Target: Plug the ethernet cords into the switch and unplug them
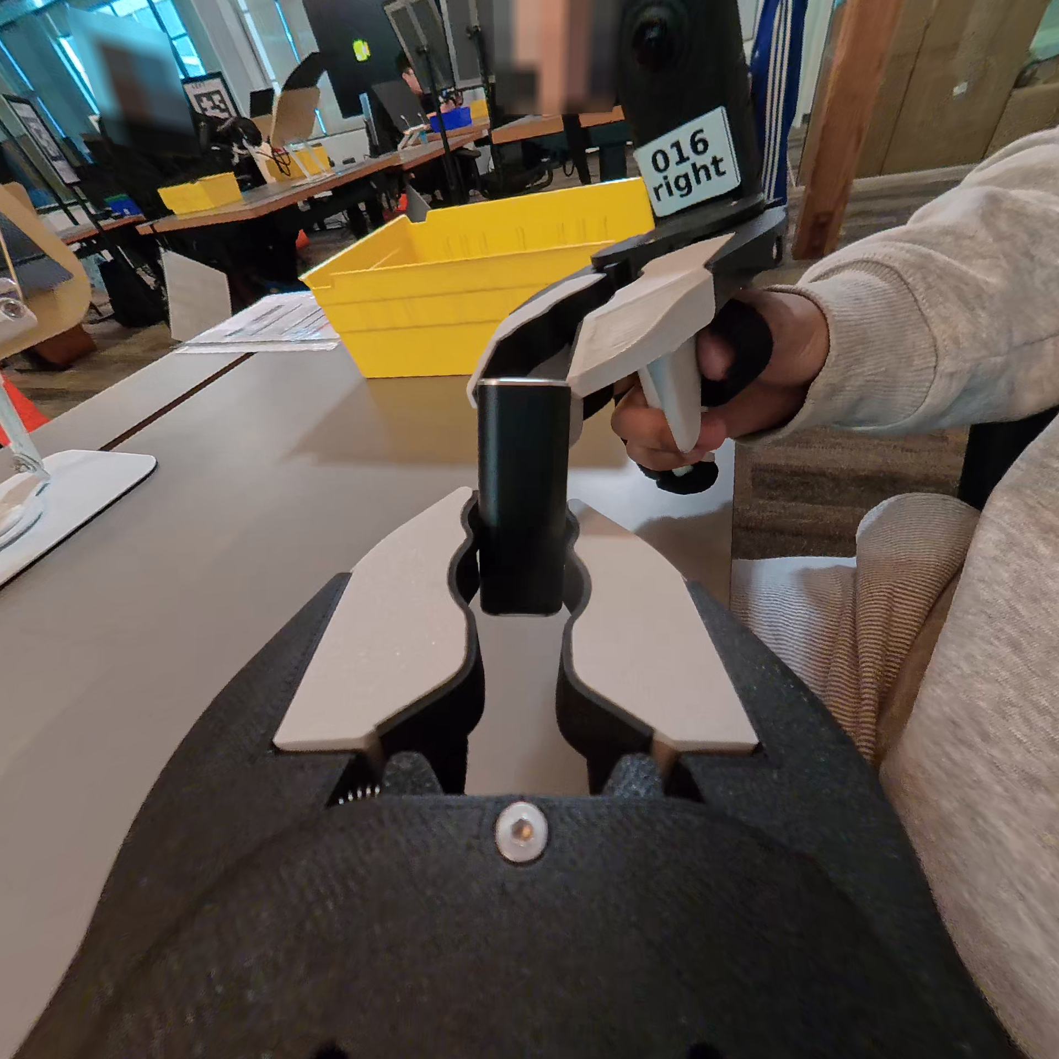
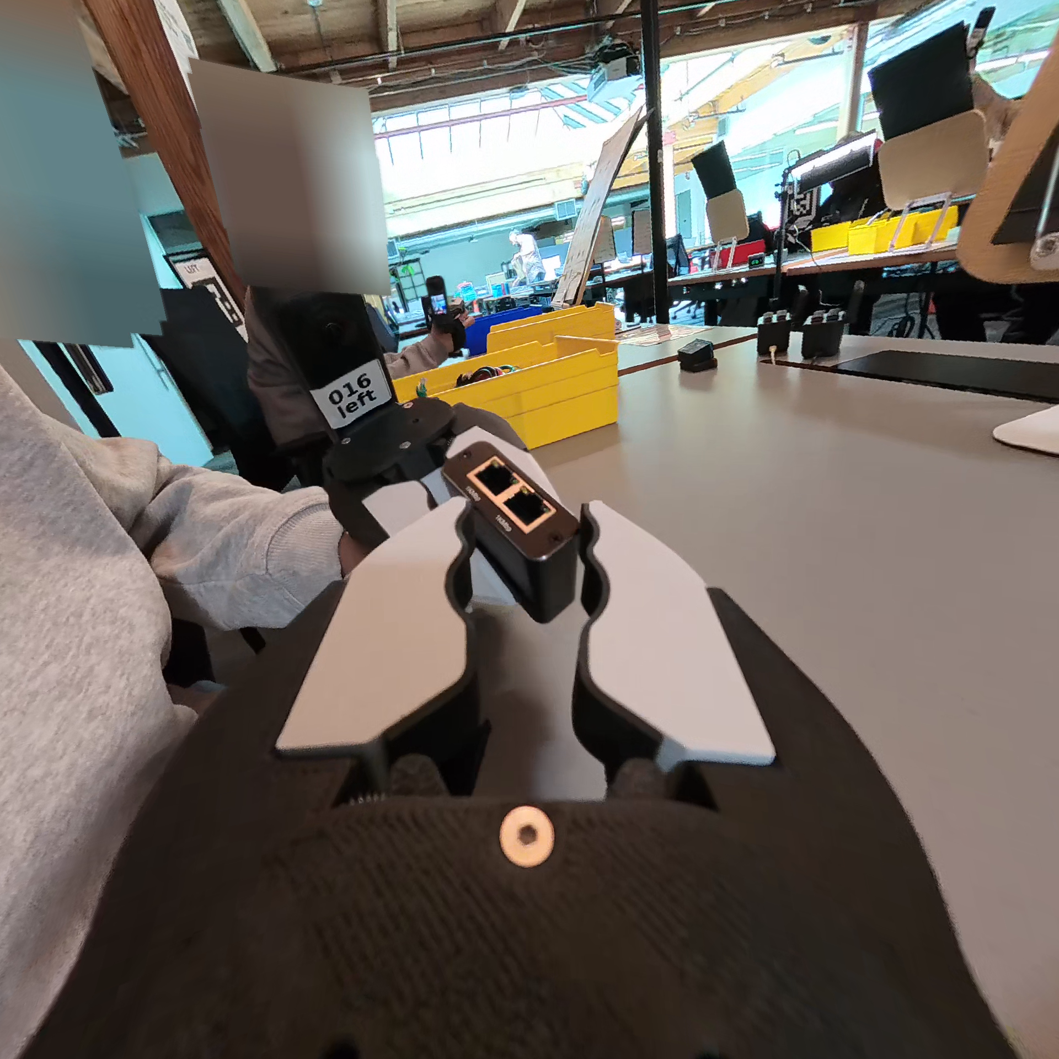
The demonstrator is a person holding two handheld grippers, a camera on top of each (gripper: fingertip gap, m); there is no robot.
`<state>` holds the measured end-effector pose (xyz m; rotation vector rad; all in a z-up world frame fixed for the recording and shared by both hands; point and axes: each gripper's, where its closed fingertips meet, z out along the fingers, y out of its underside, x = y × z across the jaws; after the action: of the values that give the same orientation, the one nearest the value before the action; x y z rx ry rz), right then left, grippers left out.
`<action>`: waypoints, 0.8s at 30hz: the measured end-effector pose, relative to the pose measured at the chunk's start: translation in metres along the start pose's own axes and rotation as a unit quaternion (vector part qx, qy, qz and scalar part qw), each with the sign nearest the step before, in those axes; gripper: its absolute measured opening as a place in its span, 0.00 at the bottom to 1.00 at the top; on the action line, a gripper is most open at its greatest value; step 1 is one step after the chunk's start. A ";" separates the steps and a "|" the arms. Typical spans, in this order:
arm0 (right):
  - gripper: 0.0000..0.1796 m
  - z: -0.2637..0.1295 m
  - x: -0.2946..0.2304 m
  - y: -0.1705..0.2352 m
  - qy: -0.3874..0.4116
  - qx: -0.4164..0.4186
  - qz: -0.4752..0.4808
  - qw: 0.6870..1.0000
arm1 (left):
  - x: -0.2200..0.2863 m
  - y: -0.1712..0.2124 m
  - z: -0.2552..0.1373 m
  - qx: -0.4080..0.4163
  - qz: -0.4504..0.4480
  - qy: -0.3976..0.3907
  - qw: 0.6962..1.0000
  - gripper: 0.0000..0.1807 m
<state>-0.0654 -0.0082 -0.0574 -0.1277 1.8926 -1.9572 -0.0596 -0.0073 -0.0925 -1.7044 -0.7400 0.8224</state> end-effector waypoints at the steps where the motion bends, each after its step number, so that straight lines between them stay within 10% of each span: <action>1: 0.19 0.000 0.002 0.000 0.001 0.000 0.006 1.000 | -0.001 0.000 0.000 0.001 -0.005 0.000 1.000 0.14; 24: 0.36 0.013 0.001 0.027 0.061 -0.065 0.066 0.994 | 0.000 0.015 0.008 -0.086 0.127 -0.070 0.986 0.14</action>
<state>-0.0555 -0.0209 -0.0826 0.0813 2.0505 -1.7923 -0.0646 -0.0067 -0.1090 -1.9381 -0.7144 1.0887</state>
